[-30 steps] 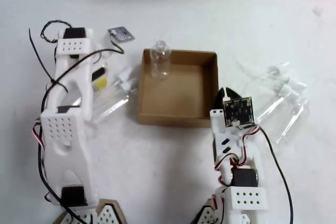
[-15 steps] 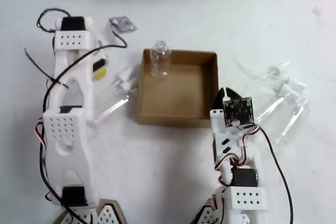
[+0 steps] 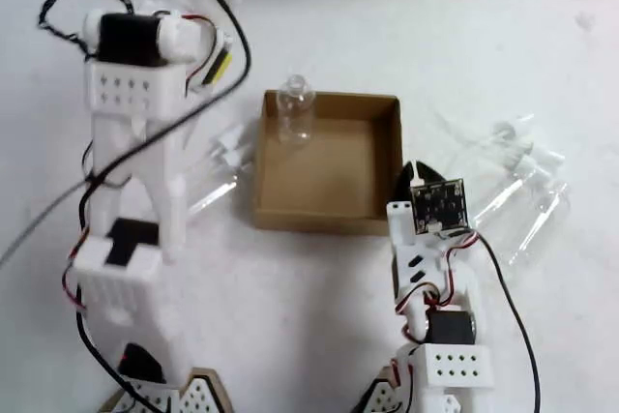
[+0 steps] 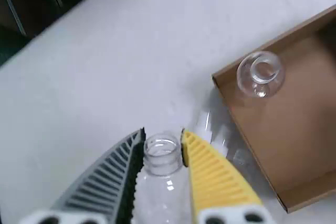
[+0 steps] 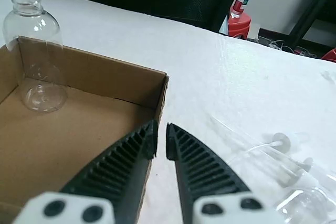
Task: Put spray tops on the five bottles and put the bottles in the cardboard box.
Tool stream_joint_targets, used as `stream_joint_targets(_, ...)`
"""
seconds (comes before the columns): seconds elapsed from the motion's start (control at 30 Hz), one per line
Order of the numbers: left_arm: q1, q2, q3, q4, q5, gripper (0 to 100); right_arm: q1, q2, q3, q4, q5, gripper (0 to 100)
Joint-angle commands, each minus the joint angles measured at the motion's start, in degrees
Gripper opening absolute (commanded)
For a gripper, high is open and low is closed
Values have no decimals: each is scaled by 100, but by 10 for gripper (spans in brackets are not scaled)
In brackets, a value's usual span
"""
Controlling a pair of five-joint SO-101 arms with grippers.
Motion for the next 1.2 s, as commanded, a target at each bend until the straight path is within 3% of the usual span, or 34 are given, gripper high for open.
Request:
stream_joint_targets(0.0, 242, -1279, -316, 44, 97, 21, 22, 31, 62, -119, 44, 18)
stream_joint_targets(0.2, 224, -2158, 176, 53, 123, 20, 22, 31, 62, -119, 53, 18)
stream_joint_targets(0.53, 1174, -5121, 3508, -255, 607, 21, 22, 31, 62, -119, 62, 18)
stream_joint_targets(0.67, 1358, -6167, 5125, -1363, 774, 22, 22, 31, 62, -119, 53, 18)
stream_joint_targets(0.87, 1534, -7574, 7745, -3710, 1451, 24, 22, 31, 62, -119, 53, 18)
stream_joint_targets(1.0, 1982, -8549, 9213, -5213, 1996, 24, 31, 31, 62, -136, 62, 18)
stream_joint_targets(1.17, 2853, -9314, 11068, -7130, 2136, 24, 40, 31, 62, -145, 62, 18)
